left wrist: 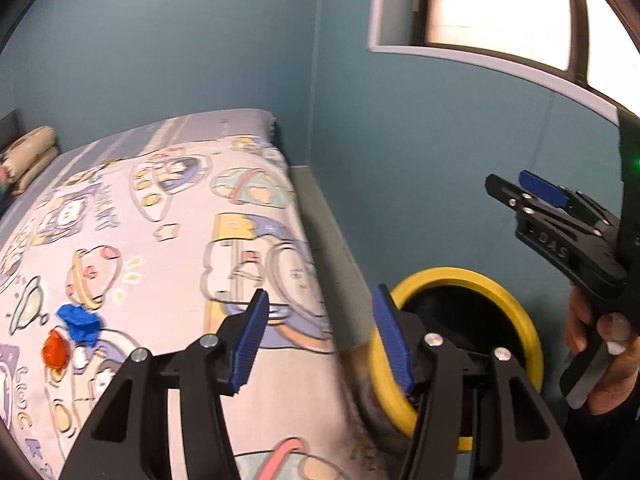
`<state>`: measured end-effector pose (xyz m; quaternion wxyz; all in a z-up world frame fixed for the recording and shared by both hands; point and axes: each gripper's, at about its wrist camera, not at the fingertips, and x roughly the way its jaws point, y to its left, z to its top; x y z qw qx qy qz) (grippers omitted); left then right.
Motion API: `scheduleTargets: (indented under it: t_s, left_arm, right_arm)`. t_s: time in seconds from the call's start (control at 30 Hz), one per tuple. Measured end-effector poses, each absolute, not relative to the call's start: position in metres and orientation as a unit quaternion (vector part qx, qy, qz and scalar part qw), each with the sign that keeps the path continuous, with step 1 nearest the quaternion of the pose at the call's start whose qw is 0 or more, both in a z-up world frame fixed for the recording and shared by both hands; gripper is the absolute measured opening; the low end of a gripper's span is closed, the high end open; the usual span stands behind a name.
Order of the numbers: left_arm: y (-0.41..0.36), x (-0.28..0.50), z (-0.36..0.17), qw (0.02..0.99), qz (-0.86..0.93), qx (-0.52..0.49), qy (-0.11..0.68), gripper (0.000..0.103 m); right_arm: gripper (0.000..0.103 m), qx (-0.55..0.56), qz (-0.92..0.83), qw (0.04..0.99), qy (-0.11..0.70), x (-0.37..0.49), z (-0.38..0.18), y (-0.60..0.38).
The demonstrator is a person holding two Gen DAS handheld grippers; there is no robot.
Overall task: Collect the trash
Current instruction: 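Open both tools above the bin to drop the wrapper and peel, then move the right tool to the blue glove while the left tool approaches the second orange peel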
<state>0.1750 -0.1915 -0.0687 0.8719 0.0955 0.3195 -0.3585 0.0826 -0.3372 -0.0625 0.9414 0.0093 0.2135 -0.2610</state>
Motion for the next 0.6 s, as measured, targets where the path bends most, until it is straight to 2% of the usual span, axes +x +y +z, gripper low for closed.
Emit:
scheduleTargets:
  t_s: [0.33, 0.6]
  left_arm:
    - [-0.104, 0.215, -0.077, 0.902, -0.269, 0.075, 0.328, 0.06]
    - [-0.017, 0.254, -0.1, 0.914, -0.186, 0.036, 0.359, 0.06]
  right_arm:
    - [0.054, 0.001, -0.127, 0.966, 0.225, 0.147, -0.05, -0.277]
    - [0.054, 0.001, -0.023, 0.966, 0.259, 0.21, -0.056, -0.215]
